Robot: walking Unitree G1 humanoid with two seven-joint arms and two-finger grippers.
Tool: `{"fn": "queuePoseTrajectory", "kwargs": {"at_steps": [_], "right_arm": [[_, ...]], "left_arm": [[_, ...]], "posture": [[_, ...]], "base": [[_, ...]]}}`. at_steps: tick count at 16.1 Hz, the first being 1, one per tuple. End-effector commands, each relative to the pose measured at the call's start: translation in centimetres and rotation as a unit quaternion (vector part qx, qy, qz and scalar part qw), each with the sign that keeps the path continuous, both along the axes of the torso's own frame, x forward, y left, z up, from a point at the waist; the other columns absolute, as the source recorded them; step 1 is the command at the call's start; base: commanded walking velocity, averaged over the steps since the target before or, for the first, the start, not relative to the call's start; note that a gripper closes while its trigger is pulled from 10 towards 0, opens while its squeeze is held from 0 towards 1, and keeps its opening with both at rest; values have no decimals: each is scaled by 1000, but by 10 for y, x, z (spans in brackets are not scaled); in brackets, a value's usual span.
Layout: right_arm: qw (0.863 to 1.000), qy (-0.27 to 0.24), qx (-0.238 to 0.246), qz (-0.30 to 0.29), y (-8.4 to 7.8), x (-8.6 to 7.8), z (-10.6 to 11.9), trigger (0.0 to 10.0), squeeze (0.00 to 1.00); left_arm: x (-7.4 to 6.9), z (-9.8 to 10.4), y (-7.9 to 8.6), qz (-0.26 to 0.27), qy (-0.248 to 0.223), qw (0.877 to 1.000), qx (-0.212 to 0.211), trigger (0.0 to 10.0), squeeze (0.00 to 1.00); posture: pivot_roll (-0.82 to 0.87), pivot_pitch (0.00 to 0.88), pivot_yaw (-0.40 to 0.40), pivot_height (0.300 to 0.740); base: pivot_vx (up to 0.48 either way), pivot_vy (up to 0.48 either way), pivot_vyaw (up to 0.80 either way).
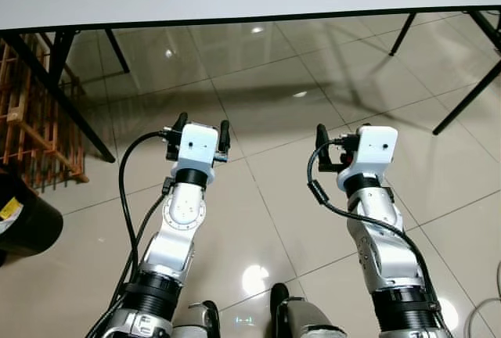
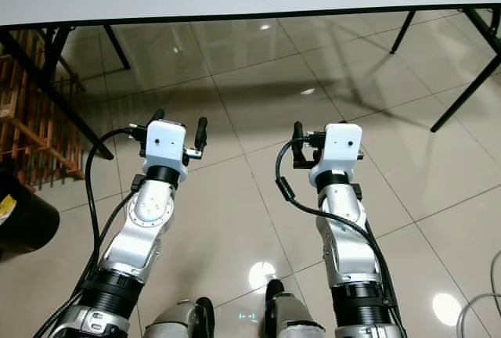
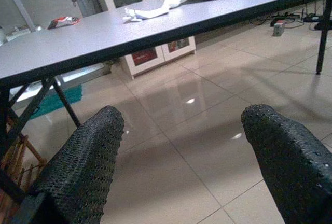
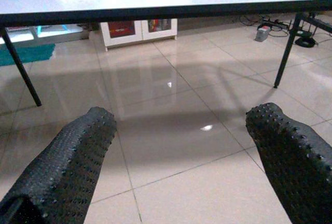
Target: Picking trash to rubbish bin
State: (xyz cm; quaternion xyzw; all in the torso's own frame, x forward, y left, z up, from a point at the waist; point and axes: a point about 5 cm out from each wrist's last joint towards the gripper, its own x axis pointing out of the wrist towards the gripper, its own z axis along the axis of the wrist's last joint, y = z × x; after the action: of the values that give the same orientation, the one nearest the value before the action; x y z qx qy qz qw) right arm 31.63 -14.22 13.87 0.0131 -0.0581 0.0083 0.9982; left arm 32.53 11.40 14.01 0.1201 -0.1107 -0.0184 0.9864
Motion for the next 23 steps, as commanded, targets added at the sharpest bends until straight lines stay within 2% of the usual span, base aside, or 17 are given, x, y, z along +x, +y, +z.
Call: {"fn": "queuePoseTrajectory", "kwargs": {"at_steps": [1,3,7,23], "right_arm": [[1000,-3,-1,-1,0,-1,1,10000,0],[1000,-27,5,-8,-2,1,11,10000,0],[997,-75,19,-17,-6,3,33,10000,0],[996,-89,20,-24,-8,5,44,10000,0]], "left_arm": [[0,-1,0,5,6,1000,-2,10000,0],[0,3,1,5,-5,1000,-3,10000,0],[0,29,1,2,-70,997,-19,10000,0],[3,34,1,2,-74,997,-16,10000,0]], "posture": [[-27,230,19,740],[-26,224,20,740],[-27,217,23,740],[-26,229,24,740]], "base": [[0,0,0],[0,0,0],[0,0,0],[313,0,0]]}}
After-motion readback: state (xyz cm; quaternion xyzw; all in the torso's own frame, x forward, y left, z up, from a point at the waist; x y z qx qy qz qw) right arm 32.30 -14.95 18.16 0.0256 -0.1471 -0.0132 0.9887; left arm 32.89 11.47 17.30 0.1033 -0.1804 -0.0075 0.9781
